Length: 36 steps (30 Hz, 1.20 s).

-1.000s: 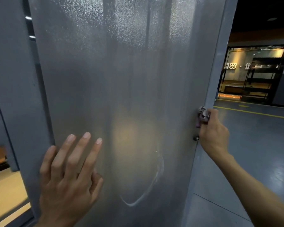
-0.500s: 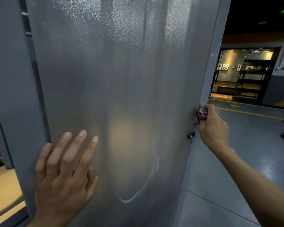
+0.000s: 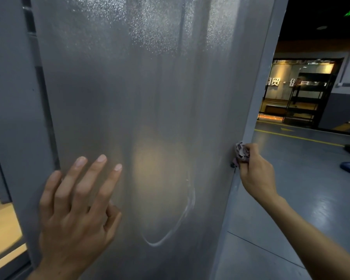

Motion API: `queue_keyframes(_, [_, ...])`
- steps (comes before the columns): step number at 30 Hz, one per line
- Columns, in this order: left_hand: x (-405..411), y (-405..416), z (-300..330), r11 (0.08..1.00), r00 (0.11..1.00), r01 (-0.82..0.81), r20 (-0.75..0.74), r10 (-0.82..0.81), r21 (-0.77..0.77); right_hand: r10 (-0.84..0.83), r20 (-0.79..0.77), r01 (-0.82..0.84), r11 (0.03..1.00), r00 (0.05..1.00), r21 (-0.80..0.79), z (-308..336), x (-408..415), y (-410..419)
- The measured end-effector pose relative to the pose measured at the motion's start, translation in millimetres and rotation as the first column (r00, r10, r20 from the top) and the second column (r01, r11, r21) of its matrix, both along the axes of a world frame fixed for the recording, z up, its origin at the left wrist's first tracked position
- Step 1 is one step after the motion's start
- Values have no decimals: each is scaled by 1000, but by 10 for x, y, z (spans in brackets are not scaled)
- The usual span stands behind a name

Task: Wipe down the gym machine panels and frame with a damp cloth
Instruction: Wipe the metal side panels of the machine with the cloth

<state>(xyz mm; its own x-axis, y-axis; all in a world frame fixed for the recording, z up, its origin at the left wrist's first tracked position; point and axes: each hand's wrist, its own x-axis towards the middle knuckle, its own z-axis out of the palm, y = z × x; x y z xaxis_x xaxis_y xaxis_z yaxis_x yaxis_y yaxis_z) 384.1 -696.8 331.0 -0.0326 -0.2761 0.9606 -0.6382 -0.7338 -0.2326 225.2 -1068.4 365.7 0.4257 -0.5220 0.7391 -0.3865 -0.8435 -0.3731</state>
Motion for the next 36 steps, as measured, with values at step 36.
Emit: queue_keyframes(36, [-25, 39, 45, 999, 999, 37, -39, -36, 9, 28, 134, -38, 997, 991, 69, 8, 199, 551])
